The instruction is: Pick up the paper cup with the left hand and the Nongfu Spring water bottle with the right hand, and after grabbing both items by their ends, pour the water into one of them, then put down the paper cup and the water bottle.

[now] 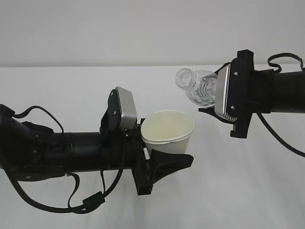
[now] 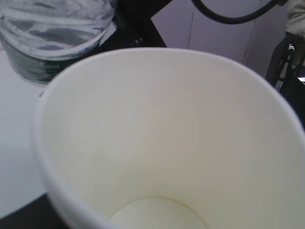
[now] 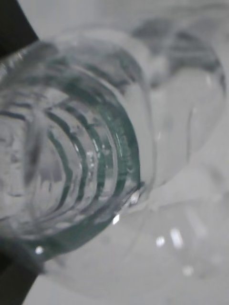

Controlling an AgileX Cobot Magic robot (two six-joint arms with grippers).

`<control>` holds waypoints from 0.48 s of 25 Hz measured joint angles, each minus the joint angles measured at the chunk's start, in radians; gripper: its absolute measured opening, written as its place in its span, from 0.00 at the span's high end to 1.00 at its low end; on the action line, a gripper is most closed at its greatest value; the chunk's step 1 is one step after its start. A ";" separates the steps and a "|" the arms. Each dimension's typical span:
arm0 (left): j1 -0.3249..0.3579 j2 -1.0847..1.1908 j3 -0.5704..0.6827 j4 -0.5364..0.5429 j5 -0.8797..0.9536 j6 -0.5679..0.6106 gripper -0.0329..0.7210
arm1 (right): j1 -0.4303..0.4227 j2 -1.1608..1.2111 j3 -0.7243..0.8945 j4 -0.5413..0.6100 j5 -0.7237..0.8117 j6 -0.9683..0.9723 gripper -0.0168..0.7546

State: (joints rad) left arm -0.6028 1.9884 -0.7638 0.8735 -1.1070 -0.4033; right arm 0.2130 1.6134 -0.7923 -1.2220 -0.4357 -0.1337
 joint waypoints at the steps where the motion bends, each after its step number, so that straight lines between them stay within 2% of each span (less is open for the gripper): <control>1: 0.000 0.000 -0.001 0.000 0.000 0.000 0.35 | 0.000 0.000 0.000 0.000 0.000 -0.005 0.34; 12: 0.000 0.000 -0.006 -0.008 0.006 -0.002 0.36 | 0.000 0.000 0.000 0.000 0.001 -0.073 0.34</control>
State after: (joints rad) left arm -0.6028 1.9884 -0.7700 0.8652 -1.1012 -0.4055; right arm 0.2130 1.6134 -0.7923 -1.2220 -0.4350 -0.2068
